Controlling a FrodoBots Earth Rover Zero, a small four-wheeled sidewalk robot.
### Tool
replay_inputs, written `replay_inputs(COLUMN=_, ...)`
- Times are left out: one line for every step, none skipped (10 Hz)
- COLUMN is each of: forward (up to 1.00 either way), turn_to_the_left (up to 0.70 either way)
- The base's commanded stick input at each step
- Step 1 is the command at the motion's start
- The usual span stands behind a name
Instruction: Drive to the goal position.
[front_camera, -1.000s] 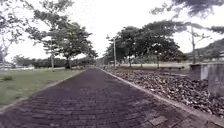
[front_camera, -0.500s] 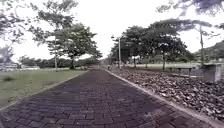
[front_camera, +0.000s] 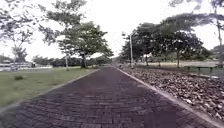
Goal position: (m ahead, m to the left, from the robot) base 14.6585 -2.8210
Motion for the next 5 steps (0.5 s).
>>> replay_inputs(forward=0.70, turn_to_the_left=0.00)
replay_inputs(forward=0.70, turn_to_the_left=0.00)
replay_inputs(forward=0.70, turn_to_the_left=0.00)
replay_inputs(forward=0.70, turn_to_the_left=0.00)
replay_inputs(forward=0.70, turn_to_the_left=0.00)
